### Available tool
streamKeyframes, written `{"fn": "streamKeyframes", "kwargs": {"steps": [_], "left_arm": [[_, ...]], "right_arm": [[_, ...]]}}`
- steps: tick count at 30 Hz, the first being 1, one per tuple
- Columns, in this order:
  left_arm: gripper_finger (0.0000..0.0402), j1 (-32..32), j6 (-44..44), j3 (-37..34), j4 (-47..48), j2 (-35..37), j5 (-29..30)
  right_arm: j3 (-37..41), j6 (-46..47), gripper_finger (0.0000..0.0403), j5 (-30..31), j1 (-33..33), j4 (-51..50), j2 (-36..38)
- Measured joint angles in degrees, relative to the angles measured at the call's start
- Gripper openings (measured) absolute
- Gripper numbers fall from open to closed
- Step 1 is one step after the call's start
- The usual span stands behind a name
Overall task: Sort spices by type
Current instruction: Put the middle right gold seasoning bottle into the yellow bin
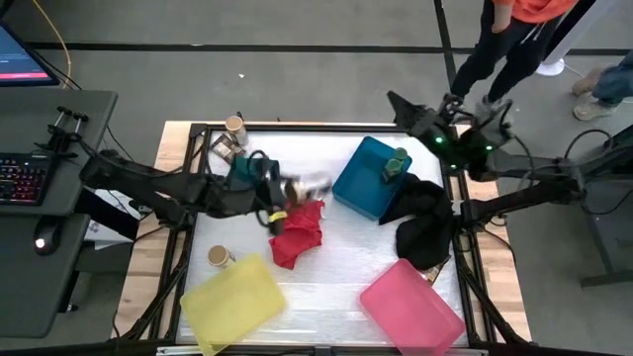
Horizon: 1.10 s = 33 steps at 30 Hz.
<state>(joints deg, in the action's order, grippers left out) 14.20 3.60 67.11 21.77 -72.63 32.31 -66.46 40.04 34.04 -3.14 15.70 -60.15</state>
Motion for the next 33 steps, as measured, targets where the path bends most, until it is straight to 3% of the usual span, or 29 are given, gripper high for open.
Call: {"fn": "streamKeyframes", "kwargs": {"steps": [3, 8, 17, 24, 33], "left_arm": [[0.0243, 1.4, -12.9, -0.1, 12.1, 2.8, -10.3], [0.0243, 7.7, -33.1, 0.1, 17.6, 6.8, -29.5], [0.0243, 30.4, -58.2, 0.0, 32.8, 0.1, -41.7], [0.0243, 43.8, -66.1, 0.0, 36.1, -8.4, -34.6], [0.0246, 47.0, -63.4, 0.0, 38.4, -17.2, -29.5]], "right_arm": [[0.0, 0.0, 0.0383, 0.0, 0.0, -4.7, 2.1], [0.0, 0.2, 0.0383, 0.0, 0.0, -13.0, 3.2], [0.0, 1.5, 0.0383, 0.4, -0.7, -21.2, 3.3], [0.0, 1.5, 0.0383, 0.0, -3.3, -21.2, 3.3], [0.0, 2.6, 0.0383, -3.1, -6.3, -21.2, 3.3]]}}
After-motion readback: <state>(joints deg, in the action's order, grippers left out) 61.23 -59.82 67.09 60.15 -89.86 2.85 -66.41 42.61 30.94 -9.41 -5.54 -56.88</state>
